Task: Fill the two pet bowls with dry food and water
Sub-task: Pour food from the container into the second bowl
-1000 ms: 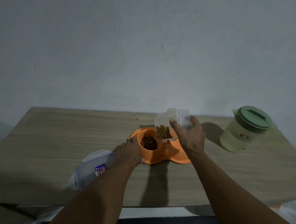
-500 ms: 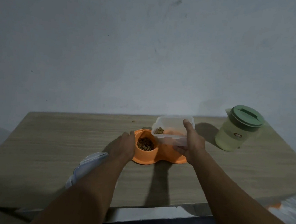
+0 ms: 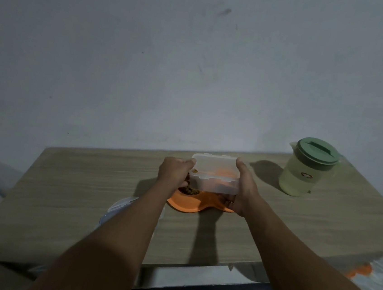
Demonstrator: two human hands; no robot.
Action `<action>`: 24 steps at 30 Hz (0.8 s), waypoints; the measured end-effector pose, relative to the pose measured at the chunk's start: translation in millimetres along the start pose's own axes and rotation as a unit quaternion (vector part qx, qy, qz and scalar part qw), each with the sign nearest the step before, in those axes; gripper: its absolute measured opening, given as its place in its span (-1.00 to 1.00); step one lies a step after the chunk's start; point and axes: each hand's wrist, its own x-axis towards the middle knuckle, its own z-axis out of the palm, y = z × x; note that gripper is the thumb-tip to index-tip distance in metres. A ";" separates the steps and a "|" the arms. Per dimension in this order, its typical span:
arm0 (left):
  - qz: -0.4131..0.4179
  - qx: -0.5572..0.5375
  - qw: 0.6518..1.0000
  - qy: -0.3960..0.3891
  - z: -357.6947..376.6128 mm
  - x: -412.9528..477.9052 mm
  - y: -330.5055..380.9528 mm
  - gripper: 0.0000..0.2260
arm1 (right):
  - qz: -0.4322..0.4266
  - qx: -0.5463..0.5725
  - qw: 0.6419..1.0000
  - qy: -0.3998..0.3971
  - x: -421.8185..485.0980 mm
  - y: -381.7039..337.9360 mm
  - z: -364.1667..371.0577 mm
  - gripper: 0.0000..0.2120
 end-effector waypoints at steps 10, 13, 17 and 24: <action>0.035 0.198 0.969 0.144 -21.7 -3.3 19.6 -0.82 | -0.051 -0.074 0.996 0.030 -4.3 8.4 24.8 -0.47; 0.026 0.197 0.966 0.168 -37.5 0.1 20.3 -0.82 | -0.115 -0.116 0.986 0.031 -2.0 8.3 38.2 -0.65; 0.002 0.177 0.963 0.201 -64.3 7.8 11.0 -0.81 | -0.176 -0.169 0.969 0.032 -0.1 14.2 63.7 -0.85; -0.022 0.143 0.961 0.237 -124.6 24.7 -7.7 -0.77 | -0.192 -0.220 0.956 -0.001 -1.5 34.8 127.2 -0.73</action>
